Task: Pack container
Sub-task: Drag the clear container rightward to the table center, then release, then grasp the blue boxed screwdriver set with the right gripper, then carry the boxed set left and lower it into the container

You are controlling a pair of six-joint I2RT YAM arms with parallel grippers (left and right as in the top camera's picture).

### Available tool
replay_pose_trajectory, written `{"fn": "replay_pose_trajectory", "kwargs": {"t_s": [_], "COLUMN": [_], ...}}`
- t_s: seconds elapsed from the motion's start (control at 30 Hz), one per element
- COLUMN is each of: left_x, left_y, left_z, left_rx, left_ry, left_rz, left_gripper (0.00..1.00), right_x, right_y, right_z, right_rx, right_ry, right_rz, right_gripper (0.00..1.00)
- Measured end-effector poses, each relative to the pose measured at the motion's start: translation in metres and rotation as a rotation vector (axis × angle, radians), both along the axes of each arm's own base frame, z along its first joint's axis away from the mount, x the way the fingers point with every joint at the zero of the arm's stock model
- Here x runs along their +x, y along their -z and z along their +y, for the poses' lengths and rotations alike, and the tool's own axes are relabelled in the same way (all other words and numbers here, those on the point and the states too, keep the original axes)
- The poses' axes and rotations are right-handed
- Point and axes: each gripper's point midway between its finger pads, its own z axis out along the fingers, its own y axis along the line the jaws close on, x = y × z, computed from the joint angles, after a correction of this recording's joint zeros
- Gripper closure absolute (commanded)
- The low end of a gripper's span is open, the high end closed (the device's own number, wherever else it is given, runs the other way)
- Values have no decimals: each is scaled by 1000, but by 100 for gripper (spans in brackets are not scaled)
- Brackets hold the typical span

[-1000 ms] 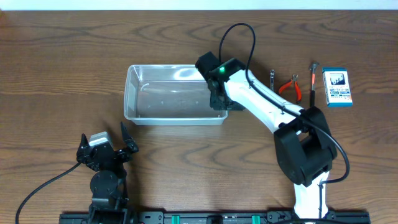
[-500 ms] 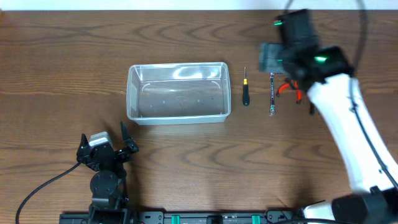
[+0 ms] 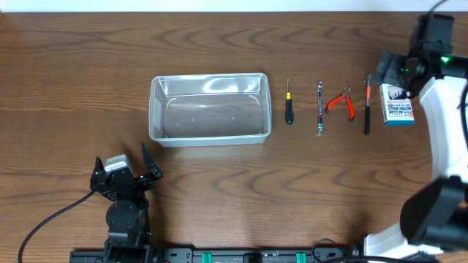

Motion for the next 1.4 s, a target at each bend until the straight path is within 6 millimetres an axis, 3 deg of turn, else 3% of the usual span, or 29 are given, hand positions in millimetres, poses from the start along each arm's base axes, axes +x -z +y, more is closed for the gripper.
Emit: {"fn": "replay_pose_trajectory", "kwargs": {"t_s": [0.07, 0.2, 0.37, 0.7, 0.93, 1.0, 1.2, 1.4], "left_x": [0, 0, 0, 0, 0, 0, 0, 0], "left_y": [0, 0, 0, 0, 0, 0, 0, 0], "left_z": [0, 0, 0, 0, 0, 0, 0, 0], "left_rx": [0, 0, 0, 0, 0, 0, 0, 0], "left_ry": [0, 0, 0, 0, 0, 0, 0, 0], "left_rz": [0, 0, 0, 0, 0, 0, 0, 0], "left_gripper": [2, 2, 2, 2, 2, 2, 2, 2], "right_x": [4, 8, 15, 12, 8, 9, 9, 3], "right_y": [23, 65, 98, 122, 162, 165, 166, 168], "right_z": [-13, -19, -26, -54, -55, -53, -51, -48], "right_rx": [16, 52, 54, 41, 76, 87, 99, 127], "right_ry": [-38, -167, -244, -265, -281, -288, -285, -254], "right_rz": [40, 127, 172, 195, 264, 261, 260, 277], "right_gripper": [1, 1, 1, 1, 1, 1, 12, 33]}}
